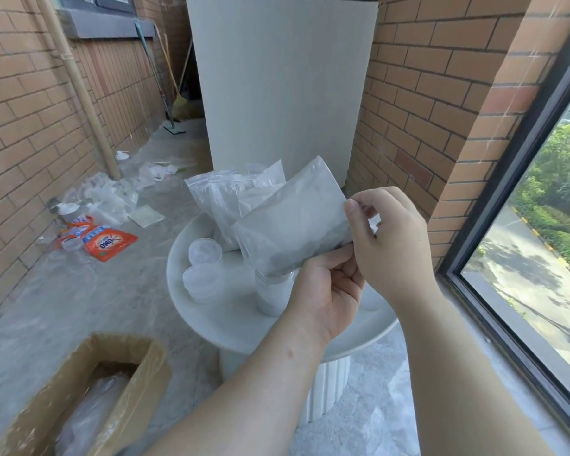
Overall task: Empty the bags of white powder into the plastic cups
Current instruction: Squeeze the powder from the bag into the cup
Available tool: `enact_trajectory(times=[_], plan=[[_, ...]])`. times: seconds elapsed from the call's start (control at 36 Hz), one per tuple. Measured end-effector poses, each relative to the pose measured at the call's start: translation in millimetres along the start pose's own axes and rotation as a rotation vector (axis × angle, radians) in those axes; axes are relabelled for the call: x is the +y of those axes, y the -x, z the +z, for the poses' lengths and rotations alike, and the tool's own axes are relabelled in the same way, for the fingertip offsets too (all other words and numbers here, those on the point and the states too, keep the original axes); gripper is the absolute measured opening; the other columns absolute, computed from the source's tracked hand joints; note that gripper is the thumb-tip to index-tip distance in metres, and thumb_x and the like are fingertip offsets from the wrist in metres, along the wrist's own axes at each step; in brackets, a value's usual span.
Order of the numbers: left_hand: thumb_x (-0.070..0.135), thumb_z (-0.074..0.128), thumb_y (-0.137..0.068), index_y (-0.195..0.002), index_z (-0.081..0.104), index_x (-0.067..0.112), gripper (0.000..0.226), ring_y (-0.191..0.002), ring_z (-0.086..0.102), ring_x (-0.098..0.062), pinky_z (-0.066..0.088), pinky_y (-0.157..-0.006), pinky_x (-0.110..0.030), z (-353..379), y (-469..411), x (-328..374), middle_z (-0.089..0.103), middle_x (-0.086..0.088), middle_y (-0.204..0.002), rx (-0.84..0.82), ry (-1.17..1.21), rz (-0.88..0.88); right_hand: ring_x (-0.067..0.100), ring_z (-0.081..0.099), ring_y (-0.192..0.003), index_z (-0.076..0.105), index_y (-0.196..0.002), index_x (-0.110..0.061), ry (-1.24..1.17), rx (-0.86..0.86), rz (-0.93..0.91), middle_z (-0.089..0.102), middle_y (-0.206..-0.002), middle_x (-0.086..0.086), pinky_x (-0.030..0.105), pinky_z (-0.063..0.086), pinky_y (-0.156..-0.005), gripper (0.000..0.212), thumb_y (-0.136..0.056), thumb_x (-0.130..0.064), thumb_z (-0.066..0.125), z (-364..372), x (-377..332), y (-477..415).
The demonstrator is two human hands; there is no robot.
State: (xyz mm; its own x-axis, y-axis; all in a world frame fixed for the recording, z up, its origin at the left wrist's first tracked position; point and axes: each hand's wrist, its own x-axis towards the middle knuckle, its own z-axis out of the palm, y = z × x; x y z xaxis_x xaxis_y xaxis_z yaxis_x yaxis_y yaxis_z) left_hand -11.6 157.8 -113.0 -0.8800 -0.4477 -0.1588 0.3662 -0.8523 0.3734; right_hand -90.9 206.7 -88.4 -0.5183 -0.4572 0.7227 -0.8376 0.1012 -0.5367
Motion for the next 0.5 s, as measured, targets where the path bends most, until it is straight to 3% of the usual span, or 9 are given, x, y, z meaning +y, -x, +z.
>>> enact_trajectory(times=[0.08, 0.19, 0.5], plan=[[-0.008, 0.051, -0.087, -0.075, 0.075, 0.004, 0.030, -0.064, 0.070, -0.009, 0.054, -0.057, -0.018, 0.5, 0.4, -1.7, 0.073, -0.004, -0.075, -0.029, -0.019, 0.008, 0.011, 0.055, -0.088, 0.066, -0.092, -0.017, -0.022, 0.022, -0.008, 0.058, -0.092, -0.009, 0.025, 0.041, -0.078, 0.010, -0.099, -0.019, 0.059, 3.1, -1.7, -0.2], [-0.005, 0.059, -0.073, -0.089, 0.073, 0.003, 0.023, -0.069, 0.071, -0.010, 0.055, -0.061, -0.018, -0.5, 1.1, -2.4, 0.074, -0.005, -0.082, -0.056, 0.000, 0.015, 0.005, 0.050, -0.085, 0.067, -0.093, -0.011, -0.054, 0.089, -0.017, 0.060, -0.091, -0.004, 0.026, 0.043, -0.077, 0.012, -0.099, -0.017, 0.058, 5.7, -3.4, -1.4], [-0.009, 0.057, -0.078, -0.081, 0.075, 0.007, 0.024, -0.067, 0.068, -0.006, 0.054, -0.061, -0.016, -3.6, -1.5, -3.4, 0.073, -0.001, -0.079, -0.022, -0.006, 0.006, 0.011, 0.052, -0.088, 0.066, -0.096, -0.012, -0.037, 0.062, -0.015, 0.060, -0.095, -0.004, 0.032, 0.047, -0.078, 0.013, -0.099, -0.019, 0.056, 7.6, -1.7, -1.0]])
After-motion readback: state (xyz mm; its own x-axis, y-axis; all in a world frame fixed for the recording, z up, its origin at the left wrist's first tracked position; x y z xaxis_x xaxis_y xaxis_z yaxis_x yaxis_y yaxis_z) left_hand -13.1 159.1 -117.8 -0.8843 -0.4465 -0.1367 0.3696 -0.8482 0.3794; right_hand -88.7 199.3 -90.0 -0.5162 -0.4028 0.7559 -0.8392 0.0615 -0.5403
